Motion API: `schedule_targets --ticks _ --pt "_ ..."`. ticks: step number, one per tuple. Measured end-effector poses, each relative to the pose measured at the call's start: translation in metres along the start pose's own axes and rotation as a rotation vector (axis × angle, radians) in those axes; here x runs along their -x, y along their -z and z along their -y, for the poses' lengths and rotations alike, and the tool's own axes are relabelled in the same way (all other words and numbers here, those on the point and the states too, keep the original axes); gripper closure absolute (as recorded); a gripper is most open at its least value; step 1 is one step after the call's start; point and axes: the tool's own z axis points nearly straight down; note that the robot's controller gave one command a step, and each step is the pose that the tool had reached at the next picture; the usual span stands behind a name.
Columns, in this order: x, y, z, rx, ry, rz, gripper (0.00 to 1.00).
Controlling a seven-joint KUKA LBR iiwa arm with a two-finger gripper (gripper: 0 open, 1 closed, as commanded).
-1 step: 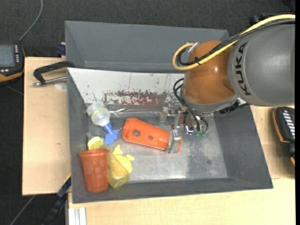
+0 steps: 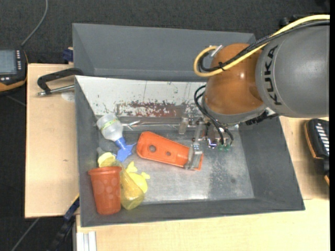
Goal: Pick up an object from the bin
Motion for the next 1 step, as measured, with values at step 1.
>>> schedule_targets --ticks 1 --pt "-0.0189 -0.0767 -0.0099 0.0 -0.098 -0.009 1.0"
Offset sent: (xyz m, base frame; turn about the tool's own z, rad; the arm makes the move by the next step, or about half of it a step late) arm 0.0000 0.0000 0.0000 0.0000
